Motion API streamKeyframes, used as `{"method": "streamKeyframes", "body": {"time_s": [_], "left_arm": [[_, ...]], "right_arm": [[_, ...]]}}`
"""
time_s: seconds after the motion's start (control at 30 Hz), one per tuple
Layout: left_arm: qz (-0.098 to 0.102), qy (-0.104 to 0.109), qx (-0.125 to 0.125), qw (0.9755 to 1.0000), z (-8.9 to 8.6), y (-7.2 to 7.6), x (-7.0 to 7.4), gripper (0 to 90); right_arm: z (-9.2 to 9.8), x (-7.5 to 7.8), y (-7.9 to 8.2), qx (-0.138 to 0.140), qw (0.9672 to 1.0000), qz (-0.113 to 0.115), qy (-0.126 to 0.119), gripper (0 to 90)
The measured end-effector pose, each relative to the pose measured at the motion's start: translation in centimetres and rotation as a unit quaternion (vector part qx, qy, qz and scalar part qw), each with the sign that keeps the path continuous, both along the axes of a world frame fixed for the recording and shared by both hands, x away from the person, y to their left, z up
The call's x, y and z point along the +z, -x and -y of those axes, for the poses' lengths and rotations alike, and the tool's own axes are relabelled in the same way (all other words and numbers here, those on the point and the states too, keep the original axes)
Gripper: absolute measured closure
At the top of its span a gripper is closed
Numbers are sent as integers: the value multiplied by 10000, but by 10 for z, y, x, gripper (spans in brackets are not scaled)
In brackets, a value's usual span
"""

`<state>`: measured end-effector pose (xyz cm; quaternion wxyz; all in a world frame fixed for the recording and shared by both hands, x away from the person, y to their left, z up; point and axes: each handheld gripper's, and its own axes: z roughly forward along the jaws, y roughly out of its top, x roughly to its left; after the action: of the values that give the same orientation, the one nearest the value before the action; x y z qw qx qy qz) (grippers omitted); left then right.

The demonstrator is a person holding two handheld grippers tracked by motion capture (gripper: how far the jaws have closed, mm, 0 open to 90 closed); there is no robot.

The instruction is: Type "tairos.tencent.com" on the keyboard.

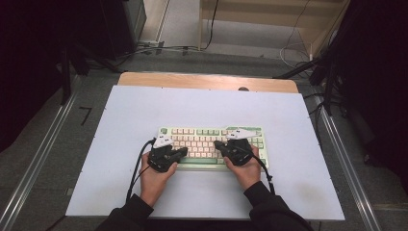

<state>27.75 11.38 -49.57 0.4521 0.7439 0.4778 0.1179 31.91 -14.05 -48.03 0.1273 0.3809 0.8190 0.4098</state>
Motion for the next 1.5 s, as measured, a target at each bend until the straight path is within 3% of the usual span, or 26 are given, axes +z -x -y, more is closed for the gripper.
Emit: {"method": "streamKeyframes", "body": {"time_s": [0.6,0.87,1.5], "left_arm": [[-58,-118,-75,9999,4,-1,-3,900],[139,86,40,9999,-3,0,6,900],[221,130,277,9993,-14,-4,10,900]], "right_arm": [[1,0,0,-29,10000,33,-4,883],[3,3,0,-106,9999,113,-51,883],[1,-1,-3,-115,9999,85,-7,883]]}}
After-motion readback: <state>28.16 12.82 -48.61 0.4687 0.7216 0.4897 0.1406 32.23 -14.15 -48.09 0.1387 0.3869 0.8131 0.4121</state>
